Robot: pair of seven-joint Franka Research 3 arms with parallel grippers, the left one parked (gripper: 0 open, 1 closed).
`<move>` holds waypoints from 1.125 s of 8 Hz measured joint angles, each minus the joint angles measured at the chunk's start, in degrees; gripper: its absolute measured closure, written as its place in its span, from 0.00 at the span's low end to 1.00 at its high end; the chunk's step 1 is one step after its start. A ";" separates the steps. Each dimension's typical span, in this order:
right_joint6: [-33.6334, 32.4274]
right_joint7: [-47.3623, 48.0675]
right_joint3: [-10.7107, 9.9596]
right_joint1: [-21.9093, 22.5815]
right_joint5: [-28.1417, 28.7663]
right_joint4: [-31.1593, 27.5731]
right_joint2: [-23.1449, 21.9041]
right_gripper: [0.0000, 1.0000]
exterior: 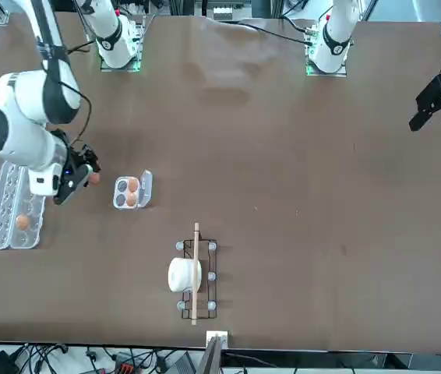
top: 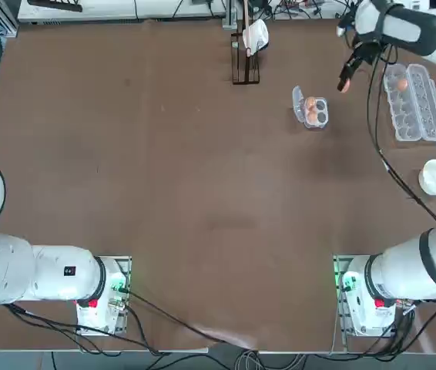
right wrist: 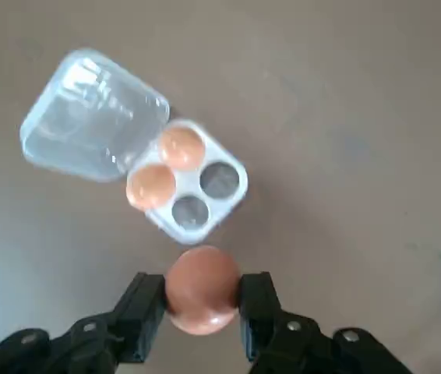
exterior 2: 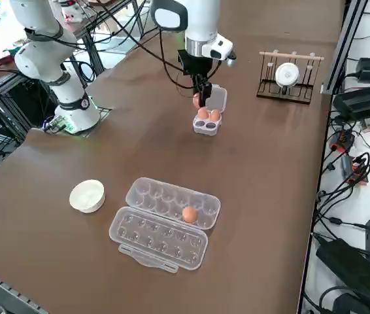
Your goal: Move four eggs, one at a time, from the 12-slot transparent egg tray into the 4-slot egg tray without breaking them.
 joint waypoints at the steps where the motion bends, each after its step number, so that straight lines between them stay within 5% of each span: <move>1: 4.20 2.25 -0.02 1.20 0.01 -2.51 0.21 0.44; 9: 17.38 8.85 -0.56 5.32 0.02 -11.07 1.90 0.44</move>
